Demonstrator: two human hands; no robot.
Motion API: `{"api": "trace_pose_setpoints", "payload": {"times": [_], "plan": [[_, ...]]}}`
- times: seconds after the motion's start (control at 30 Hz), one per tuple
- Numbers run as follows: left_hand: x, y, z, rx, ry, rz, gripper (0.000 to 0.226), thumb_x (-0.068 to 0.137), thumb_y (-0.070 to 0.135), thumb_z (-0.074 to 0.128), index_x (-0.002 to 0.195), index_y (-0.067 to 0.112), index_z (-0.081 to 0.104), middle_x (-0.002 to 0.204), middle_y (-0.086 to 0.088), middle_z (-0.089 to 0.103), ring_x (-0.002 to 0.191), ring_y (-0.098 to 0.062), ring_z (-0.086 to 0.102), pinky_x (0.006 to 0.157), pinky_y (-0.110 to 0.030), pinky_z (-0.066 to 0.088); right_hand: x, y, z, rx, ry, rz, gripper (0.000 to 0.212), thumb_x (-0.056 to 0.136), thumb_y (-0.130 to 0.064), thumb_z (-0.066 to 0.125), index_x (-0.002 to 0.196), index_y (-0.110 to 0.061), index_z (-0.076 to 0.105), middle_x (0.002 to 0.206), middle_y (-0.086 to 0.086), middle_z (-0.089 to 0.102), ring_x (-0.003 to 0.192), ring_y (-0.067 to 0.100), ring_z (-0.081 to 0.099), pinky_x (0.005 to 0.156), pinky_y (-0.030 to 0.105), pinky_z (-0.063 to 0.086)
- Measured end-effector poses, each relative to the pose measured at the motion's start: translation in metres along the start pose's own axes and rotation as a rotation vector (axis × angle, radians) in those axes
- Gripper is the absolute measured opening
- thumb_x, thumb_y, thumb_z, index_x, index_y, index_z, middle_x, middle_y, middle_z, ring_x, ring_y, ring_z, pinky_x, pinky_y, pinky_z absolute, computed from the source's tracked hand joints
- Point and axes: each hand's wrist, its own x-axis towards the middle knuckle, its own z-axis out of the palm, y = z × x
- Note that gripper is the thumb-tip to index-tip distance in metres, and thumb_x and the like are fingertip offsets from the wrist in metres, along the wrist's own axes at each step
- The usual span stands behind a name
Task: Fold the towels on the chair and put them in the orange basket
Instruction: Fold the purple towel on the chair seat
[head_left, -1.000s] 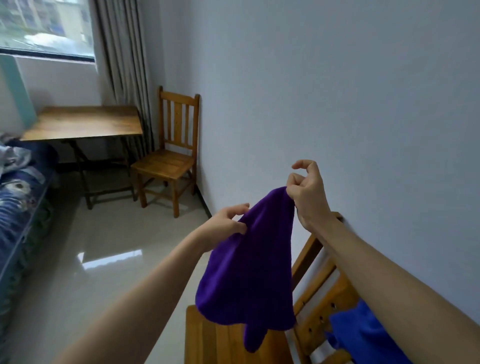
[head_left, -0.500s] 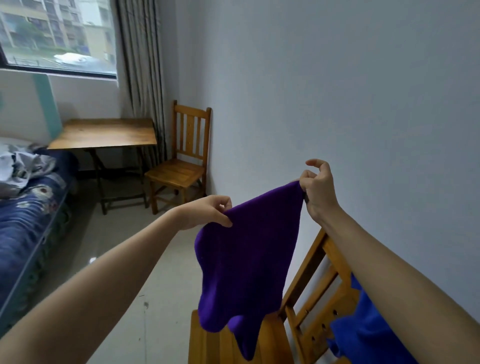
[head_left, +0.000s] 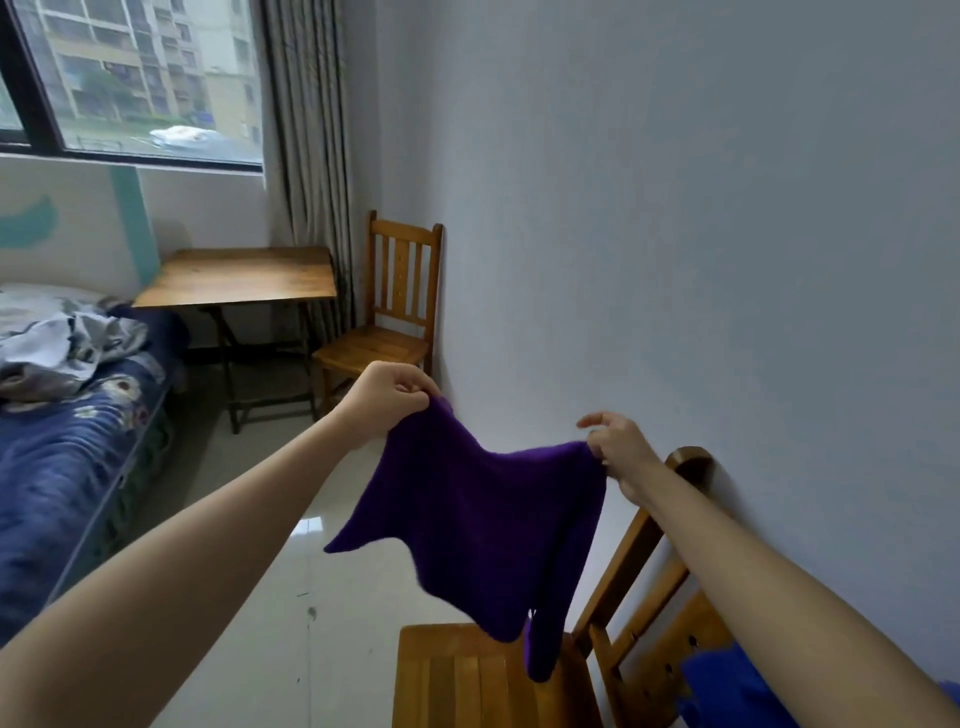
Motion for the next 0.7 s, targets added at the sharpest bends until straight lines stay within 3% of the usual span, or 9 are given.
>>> {"api": "trace_pose_setpoints", "payload": {"times": [0.07,0.13,0.2,0.27,0.33,0.47,0.63,0.7], "plan": [[0.001,0.004,0.003,-0.066,0.022,0.052,0.027,0.089,-0.003,0.051,0.079,0.019,0.064,0.083,-0.001,0.061,0.082,-0.016,0.059,0.070,-0.020,0.049,-0.004,0.016,0.009,-0.049,-0.128,0.202,0.028,0.086,0.002,0.032,0.097,-0.007,0.056,0.068,0.006,0.044,0.066,0.019,0.044,0.063,0.030,0.040],[0.002,0.003,0.009,-0.067,-0.020,0.105,0.027,0.089,-0.004,0.050,0.081,0.016,0.066,0.088,0.002,0.059,0.087,-0.016,0.058,0.075,-0.022,0.049,-0.008,0.029,0.019,-0.106,-0.222,0.304,0.027,0.093,-0.013,0.035,0.109,-0.005,0.055,0.070,0.008,0.052,0.070,0.022,0.053,0.070,0.034,0.047],[0.004,0.001,0.015,0.011,-0.087,0.171,0.026,0.088,-0.005,0.052,0.084,0.013,0.070,0.090,0.005,0.056,0.089,-0.015,0.057,0.079,-0.021,0.048,-0.008,0.033,0.032,-0.155,-0.265,0.242,0.031,0.095,-0.020,0.042,0.122,-0.007,0.052,0.093,0.010,0.060,0.087,0.022,0.058,0.082,0.036,0.049],[0.006,0.000,0.021,0.121,-0.151,0.227,0.024,0.087,-0.004,0.053,0.087,0.011,0.072,0.088,0.010,0.055,0.087,-0.008,0.055,0.077,-0.012,0.045,-0.007,0.025,0.046,-0.199,-0.302,0.069,0.040,0.095,-0.018,0.047,0.134,-0.014,0.044,0.125,0.008,0.052,0.114,0.021,0.050,0.094,0.034,0.043],[0.007,0.000,0.023,0.152,-0.203,0.252,0.026,0.086,-0.005,0.055,0.086,0.014,0.072,0.087,0.010,0.054,0.086,-0.006,0.055,0.077,-0.013,0.045,-0.007,0.010,0.059,-0.174,-0.372,-0.077,0.050,0.092,-0.013,0.052,0.139,-0.018,0.037,0.136,0.004,0.045,0.122,0.018,0.044,0.097,0.031,0.040],[0.004,-0.003,0.019,0.116,-0.265,0.228,0.033,0.083,-0.007,0.057,0.071,0.022,0.068,0.087,0.005,0.056,0.083,-0.008,0.057,0.073,-0.010,0.050,-0.005,-0.001,0.072,-0.124,-0.540,-0.176,0.035,0.088,0.000,0.054,0.120,-0.015,0.053,0.115,0.005,0.060,0.107,0.019,0.057,0.091,0.029,0.049],[-0.005,-0.009,0.007,0.143,-0.257,0.190,0.026,0.084,-0.007,0.057,0.079,0.015,0.069,0.091,0.006,0.053,0.086,-0.006,0.055,0.072,-0.006,0.048,-0.005,0.002,0.081,-0.334,-0.570,-0.180,0.006,0.088,-0.006,0.057,0.090,-0.012,0.057,0.087,0.002,0.060,0.080,0.011,0.057,0.068,0.016,0.046],[-0.006,-0.012,0.003,0.211,-0.254,0.170,0.025,0.085,-0.005,0.056,0.086,0.016,0.068,0.098,0.008,0.050,0.091,-0.007,0.053,0.072,-0.009,0.049,-0.002,-0.006,0.078,-0.313,-0.526,-0.179,0.010,0.087,-0.008,0.059,0.080,-0.014,0.056,0.082,0.002,0.059,0.078,0.013,0.057,0.069,0.019,0.048]]}}
